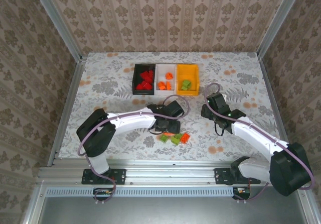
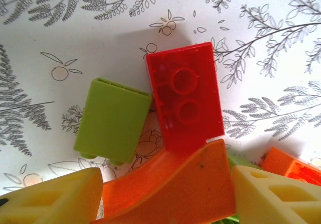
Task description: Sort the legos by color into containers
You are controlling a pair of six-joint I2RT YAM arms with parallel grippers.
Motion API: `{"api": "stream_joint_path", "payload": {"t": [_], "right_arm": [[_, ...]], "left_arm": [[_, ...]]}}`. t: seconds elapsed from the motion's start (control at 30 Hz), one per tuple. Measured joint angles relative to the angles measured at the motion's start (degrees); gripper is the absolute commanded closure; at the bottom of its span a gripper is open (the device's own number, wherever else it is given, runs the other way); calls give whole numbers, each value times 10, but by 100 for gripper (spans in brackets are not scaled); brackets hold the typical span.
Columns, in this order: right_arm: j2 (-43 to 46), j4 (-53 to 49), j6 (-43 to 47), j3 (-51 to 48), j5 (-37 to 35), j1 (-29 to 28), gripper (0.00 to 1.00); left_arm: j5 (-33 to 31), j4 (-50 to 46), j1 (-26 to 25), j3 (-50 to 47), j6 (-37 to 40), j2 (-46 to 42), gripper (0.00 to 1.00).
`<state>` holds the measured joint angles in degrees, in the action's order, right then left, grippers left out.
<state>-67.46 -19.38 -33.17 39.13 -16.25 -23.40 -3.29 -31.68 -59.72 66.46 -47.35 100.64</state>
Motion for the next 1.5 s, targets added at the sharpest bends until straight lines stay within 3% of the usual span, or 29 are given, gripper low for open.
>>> {"api": "stream_joint_path", "payload": {"t": [0.3, 0.6, 0.93, 1.3, 1.5], "right_arm": [[0, 0, 0, 0, 0, 0, 41], [0, 0, 2, 0, 0, 0, 41], [0, 2, 2, 0, 0, 3, 41], [0, 17, 2, 0, 14, 5, 41], [-3, 14, 5, 4, 21, 1, 41]], "left_arm": [[-12, -24, 6, 47, 38, -9, 31], [-15, -27, 56, 65, 73, -3, 32], [-29, -47, 109, 201, 134, 42, 31], [-34, -64, 199, 404, 208, 202, 31], [-30, -102, 221, 561, 229, 318, 11]]}}
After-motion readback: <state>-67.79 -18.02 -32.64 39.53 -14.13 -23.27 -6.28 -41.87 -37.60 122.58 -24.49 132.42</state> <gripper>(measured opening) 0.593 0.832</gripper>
